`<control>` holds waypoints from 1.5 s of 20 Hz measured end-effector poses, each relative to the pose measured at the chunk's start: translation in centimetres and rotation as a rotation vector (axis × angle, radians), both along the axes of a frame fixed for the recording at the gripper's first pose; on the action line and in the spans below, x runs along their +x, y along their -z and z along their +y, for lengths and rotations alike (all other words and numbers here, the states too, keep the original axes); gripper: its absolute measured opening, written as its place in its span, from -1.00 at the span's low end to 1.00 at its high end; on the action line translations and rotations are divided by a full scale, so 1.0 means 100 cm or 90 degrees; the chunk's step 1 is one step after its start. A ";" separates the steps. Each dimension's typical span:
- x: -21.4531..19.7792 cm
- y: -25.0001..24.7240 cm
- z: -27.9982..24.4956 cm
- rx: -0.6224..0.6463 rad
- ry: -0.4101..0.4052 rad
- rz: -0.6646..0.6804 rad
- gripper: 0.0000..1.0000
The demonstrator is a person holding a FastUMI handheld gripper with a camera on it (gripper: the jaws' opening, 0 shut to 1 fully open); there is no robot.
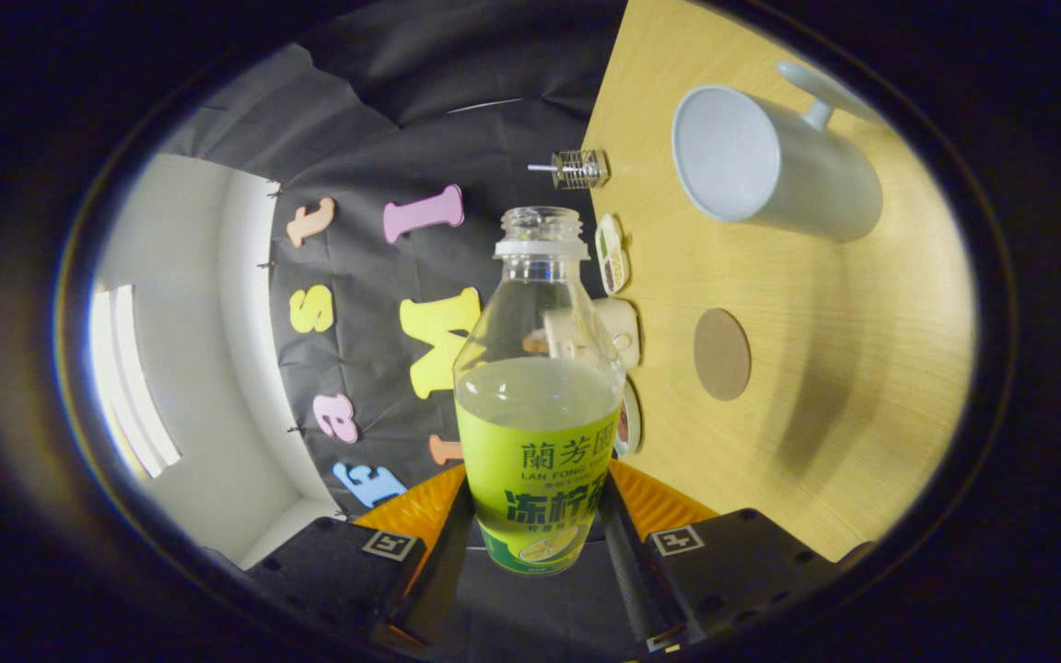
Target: Take the bottle from table, then pour the juice into the cup, finally place the bottle on the coaster
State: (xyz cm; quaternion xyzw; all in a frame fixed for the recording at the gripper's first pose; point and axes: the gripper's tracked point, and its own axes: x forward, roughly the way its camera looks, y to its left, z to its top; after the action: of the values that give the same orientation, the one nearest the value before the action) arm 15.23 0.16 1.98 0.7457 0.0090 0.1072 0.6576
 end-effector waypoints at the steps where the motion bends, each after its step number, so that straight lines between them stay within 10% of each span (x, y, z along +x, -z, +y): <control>1: 0.000 -0.001 -0.001 0.005 0.001 0.000 0.54; 30: 0.005 -0.027 -0.017 0.137 0.015 -0.014 0.54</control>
State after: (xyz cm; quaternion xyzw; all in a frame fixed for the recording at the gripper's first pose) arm 15.68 -1.58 4.70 0.8107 -0.0187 0.1077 0.5751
